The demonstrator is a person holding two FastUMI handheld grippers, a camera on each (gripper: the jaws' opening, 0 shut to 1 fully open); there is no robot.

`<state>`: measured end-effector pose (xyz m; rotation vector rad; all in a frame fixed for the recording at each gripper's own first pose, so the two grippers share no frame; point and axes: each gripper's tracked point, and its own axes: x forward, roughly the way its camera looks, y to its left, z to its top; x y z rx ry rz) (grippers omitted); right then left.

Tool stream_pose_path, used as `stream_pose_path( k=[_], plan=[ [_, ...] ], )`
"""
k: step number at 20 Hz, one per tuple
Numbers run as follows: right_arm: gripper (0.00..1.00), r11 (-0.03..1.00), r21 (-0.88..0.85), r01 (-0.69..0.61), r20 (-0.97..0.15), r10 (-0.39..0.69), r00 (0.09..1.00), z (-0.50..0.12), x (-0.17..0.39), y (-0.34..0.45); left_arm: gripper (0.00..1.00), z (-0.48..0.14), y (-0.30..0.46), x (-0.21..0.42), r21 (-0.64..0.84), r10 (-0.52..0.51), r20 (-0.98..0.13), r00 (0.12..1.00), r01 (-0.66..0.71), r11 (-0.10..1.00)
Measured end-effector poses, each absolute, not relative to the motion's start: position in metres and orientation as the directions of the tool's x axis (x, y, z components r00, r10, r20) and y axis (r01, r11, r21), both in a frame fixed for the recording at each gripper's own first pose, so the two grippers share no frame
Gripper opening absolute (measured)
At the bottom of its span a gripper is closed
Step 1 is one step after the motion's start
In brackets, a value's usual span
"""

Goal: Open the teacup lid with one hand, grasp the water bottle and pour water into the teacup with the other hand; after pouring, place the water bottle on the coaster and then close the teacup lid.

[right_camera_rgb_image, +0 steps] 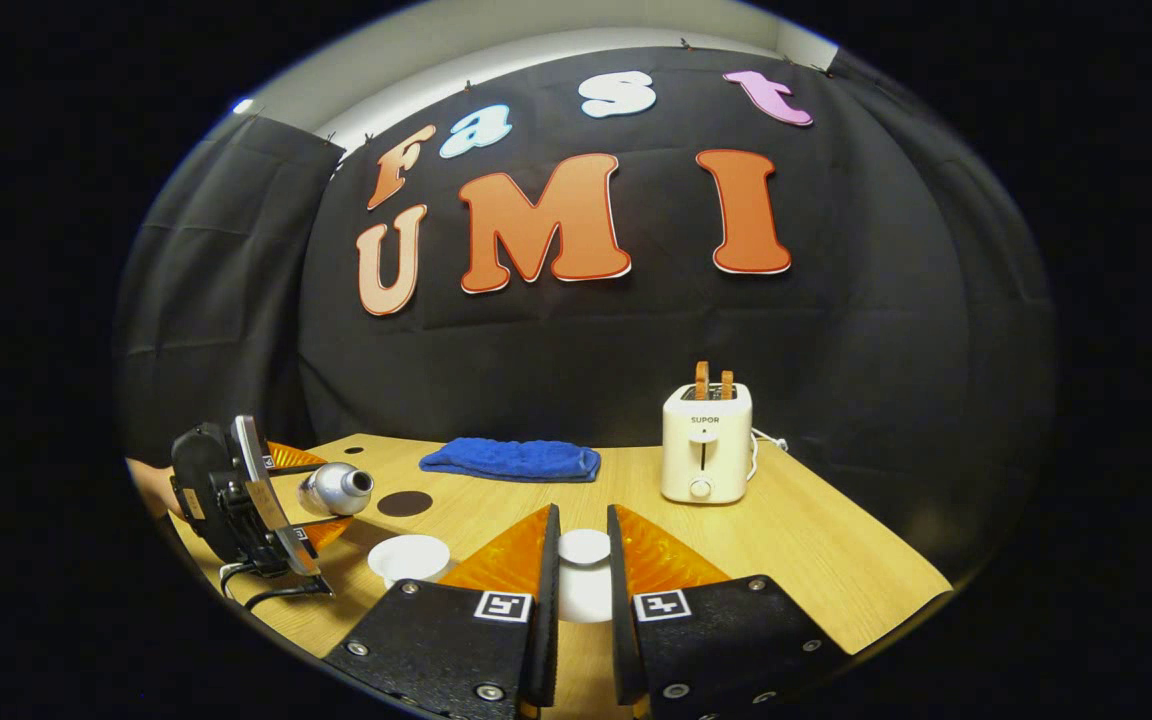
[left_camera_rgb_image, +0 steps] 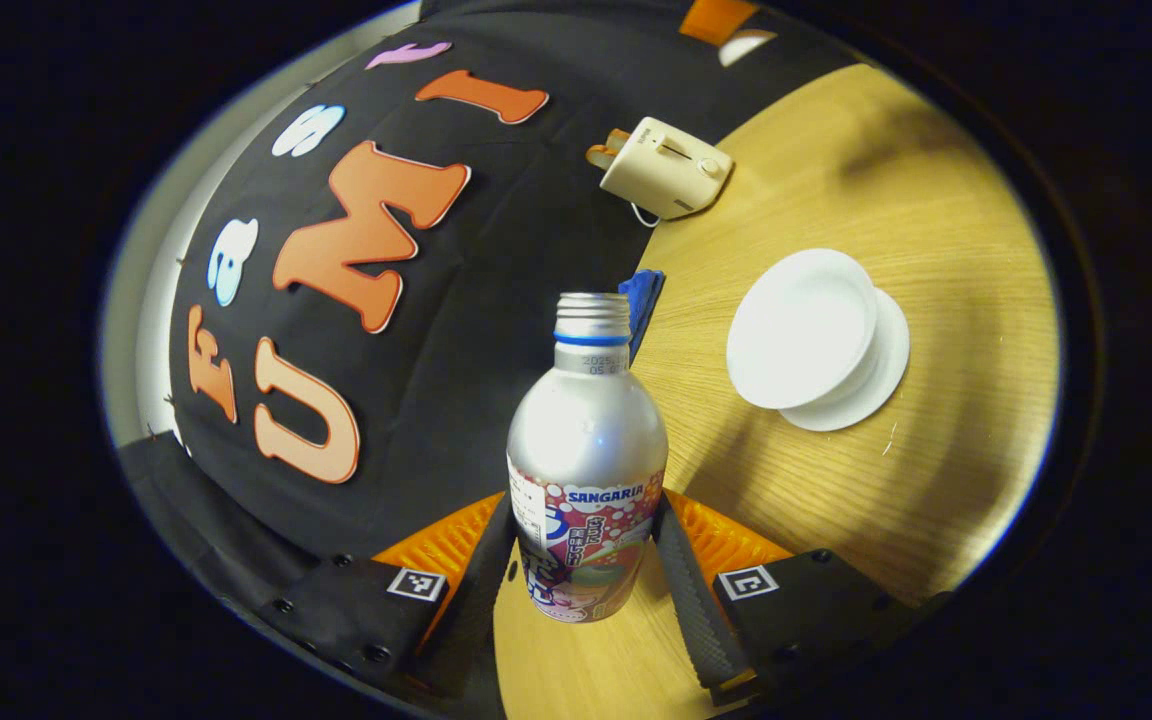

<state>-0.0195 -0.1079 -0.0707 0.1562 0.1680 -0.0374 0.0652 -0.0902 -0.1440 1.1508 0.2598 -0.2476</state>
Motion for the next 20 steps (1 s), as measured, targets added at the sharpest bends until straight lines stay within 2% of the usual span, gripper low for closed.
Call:
stream_pose_path(
  k=[1,2,3,5,12,13,15,16,20],
  plan=[
    [0.23,0.987,0.15,0.052,-0.17,-0.026,0.985,-0.069,-0.021,-0.11,0.8,-0.143,-0.09,0.066,0.876,-0.062,-0.324,0.944,0.325,0.356],
    [0.23,0.988,0.146,0.054,-0.169,-0.029,0.985,-0.069,-0.022,-0.112,0.84,-0.142,-0.09,0.064,0.89,-0.063,-0.322,0.945,0.324,0.321],
    [0.23,0.988,0.142,0.055,-0.168,-0.031,0.985,-0.068,-0.023,-0.114,0.8,-0.139,-0.091,0.064,0.905,-0.067,-0.313,0.947,0.319,0.283],
    [0.23,0.989,0.138,0.057,-0.166,-0.033,0.986,-0.067,-0.025,-0.115,0.8,-0.139,-0.09,0.064,0.927,-0.065,-0.295,0.953,0.302,0.222],
    [0.23,0.989,0.135,0.053,-0.165,-0.03,0.986,-0.067,-0.03,-0.117,0.84,-0.127,-0.098,0.056,0.97,-0.075,-0.242,0.967,0.243,0.013],
    [0.23,0.989,0.135,0.053,-0.164,-0.03,0.986,-0.066,-0.031,-0.117,0.87,-0.126,-0.099,0.055,0.972,-0.079,-0.236,0.968,0.236,-0.014],
    [0.23,0.989,0.135,0.052,-0.16,-0.03,0.987,-0.065,-0.033,-0.118,0.84,-0.125,-0.102,0.052,0.972,-0.092,-0.23,0.969,0.225,-0.06],
    [0.23,0.989,0.136,0.052,-0.159,-0.03,0.987,-0.065,-0.035,-0.119,0.87,-0.123,-0.102,0.051,0.973,-0.098,-0.225,0.969,0.217,-0.084],
    [0.23,0.988,0.143,0.065,-0.162,-0.042,0.986,-0.065,-0.038,-0.122,0.8,-0.122,-0.109,0.047,0.966,-0.125,-0.223,0.967,0.202,-0.164]
  ],
)
